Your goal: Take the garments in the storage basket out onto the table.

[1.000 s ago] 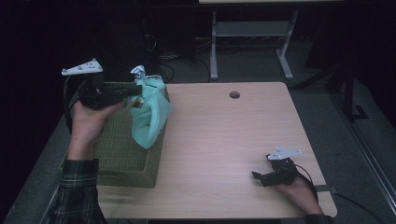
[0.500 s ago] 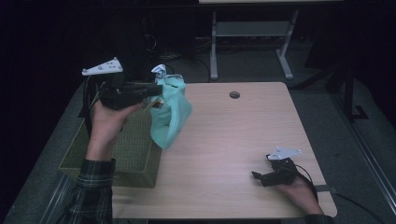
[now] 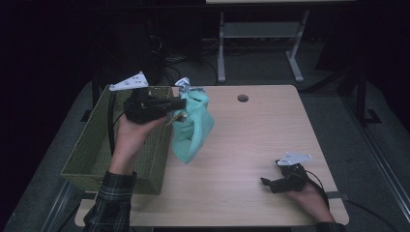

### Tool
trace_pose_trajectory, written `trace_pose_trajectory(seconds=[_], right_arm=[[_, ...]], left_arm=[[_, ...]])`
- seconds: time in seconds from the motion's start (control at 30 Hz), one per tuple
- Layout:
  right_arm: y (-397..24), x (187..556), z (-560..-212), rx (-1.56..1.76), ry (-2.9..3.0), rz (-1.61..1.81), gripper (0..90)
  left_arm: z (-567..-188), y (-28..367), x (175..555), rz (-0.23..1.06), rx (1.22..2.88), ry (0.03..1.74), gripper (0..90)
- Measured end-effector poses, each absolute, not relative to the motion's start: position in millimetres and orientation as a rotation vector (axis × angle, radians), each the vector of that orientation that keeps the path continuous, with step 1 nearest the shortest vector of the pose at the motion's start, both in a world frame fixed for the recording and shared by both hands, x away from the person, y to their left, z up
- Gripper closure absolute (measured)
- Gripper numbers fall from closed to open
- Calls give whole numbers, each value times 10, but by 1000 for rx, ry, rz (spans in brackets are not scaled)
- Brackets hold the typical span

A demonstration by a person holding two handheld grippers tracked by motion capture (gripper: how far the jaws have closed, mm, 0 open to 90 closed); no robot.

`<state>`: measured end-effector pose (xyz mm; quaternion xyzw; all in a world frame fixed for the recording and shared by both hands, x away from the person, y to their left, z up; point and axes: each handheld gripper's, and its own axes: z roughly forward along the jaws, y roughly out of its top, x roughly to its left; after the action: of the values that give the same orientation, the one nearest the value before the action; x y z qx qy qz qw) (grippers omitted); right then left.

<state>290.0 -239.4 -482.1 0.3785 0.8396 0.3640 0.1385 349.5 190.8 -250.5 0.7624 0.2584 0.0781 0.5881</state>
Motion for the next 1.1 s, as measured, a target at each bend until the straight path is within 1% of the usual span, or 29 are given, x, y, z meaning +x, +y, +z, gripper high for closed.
trace_pose_trajectory(seconds=[0.7, 1.1], right_arm=[[-2393, 2900, -4821, 1096, 2428, 1049, 88], [-2392, 2900, -4821, 1096, 2427, 1049, 88]], left_arm=[[-2945, 1469, 3463, 171, 1839, 572, 845], [-3191, 1248, 3490, 125, 1885, 574, 845]])
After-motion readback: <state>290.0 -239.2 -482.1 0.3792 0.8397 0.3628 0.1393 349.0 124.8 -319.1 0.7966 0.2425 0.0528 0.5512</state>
